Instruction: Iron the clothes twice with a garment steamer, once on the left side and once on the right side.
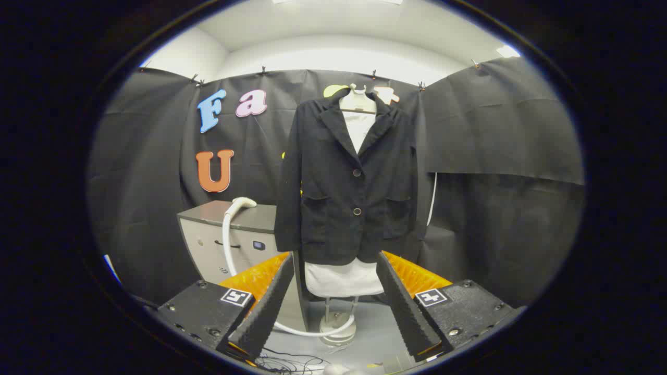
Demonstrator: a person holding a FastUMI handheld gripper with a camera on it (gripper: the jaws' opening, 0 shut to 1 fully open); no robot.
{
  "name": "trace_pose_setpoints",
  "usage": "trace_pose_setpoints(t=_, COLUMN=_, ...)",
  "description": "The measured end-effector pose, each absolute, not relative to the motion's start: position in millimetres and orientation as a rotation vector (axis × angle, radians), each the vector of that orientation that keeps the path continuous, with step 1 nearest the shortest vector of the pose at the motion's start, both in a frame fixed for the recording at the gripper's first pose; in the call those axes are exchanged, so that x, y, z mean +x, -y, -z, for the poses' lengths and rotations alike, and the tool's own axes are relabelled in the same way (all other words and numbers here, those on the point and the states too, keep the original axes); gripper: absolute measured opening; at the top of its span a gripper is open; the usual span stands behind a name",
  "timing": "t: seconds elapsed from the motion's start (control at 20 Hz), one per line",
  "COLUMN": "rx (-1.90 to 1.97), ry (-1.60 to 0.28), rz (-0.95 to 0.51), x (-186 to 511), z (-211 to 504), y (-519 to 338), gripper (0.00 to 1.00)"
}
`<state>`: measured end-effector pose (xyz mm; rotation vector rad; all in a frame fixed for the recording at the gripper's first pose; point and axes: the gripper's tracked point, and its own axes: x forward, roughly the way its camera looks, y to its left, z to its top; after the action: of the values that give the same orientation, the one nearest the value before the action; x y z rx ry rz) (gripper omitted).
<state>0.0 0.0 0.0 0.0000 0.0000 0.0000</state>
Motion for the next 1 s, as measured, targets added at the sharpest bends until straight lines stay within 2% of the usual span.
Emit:
trace_pose_setpoints(t=0.6, rx=0.007, ry=-0.035, rz=-0.028, x=19, z=3, y=-28, gripper=0.99)
trace_pose_setpoints(t=1.0, rx=0.015, ry=-0.039, rz=-0.053, x=67, z=-22, y=-71, gripper=0.99)
